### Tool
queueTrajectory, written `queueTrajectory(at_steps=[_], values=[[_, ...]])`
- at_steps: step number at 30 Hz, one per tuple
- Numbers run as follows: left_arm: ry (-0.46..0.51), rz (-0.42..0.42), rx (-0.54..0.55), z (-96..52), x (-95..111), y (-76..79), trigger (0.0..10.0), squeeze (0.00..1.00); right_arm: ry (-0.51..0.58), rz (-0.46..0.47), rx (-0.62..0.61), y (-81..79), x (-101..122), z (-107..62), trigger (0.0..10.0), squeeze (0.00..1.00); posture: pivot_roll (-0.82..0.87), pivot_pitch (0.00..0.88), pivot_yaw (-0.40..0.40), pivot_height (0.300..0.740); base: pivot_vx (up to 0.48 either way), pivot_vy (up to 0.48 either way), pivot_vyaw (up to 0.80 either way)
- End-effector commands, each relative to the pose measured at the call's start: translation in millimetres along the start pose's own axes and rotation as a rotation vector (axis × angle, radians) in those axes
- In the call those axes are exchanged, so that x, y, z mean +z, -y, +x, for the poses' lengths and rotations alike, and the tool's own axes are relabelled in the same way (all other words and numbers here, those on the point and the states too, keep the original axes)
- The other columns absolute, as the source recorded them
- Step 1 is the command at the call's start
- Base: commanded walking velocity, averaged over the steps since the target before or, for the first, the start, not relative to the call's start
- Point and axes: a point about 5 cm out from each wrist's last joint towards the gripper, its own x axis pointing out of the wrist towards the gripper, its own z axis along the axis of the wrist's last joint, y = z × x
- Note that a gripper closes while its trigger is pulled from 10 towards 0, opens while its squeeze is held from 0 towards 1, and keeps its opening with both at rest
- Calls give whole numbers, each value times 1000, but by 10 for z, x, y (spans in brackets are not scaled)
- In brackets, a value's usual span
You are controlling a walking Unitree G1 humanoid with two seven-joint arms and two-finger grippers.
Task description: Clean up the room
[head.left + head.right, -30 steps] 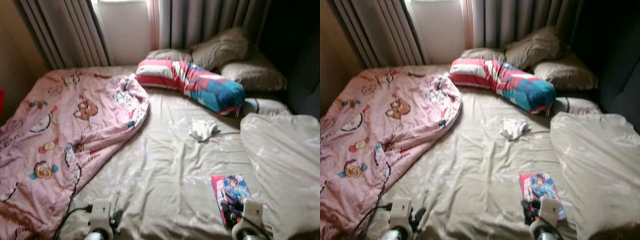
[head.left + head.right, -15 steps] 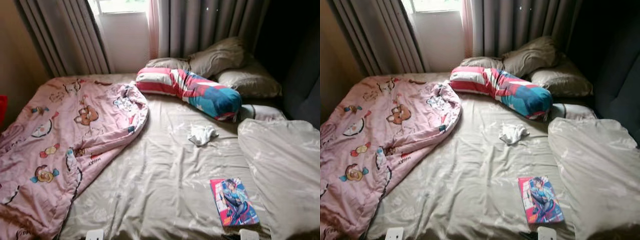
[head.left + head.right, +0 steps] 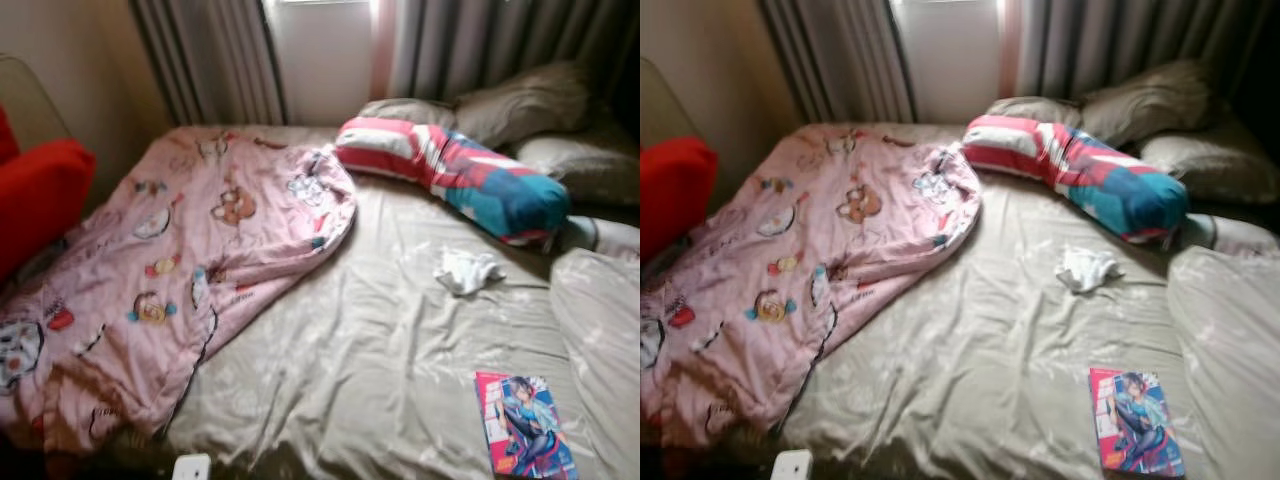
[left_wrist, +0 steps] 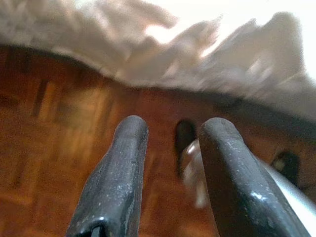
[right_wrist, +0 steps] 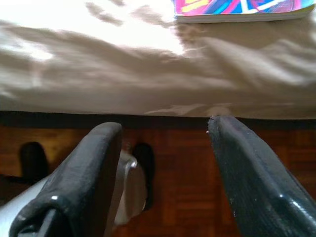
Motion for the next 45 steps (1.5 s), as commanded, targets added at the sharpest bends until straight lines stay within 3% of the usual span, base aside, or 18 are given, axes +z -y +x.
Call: queueTrajectory(at_steps=[1,11,18,22,29,35,45], values=[[-24,9,1,-6,-50,17,10000,0,-60,7,-13,83,-184,-76,10000,0,-64,187,56,740,0,375,431],[-25,8,8,-13,-65,-12,10000,0,-81,29,-22,88,-258,-103,10000,0,-65,193,57,740,0,376,264],[-24,7,11,-16,-67,-22,10000,0,-91,11,1,-100,-273,-67,10000,0,-65,196,57,740,0,376,0],[-26,7,10,-17,-72,-20,10000,0,-82,11,21,-303,-246,-24,10000,0,-63,195,57,740,0,375,0],[-24,6,11,-16,-70,-17,10000,0,-65,12,32,-419,-209,0,10000,0,-64,193,57,740,0,375,0],[-21,7,8,-15,-64,-16,10000,0,-48,14,20,-334,-178,-1,10000,0,-65,189,58,740,0,376,0],[-16,7,6,-13,-50,-19,10000,0,-48,17,-1,-43,-184,-52,10000,0,-64,176,58,740,0,375,0]])
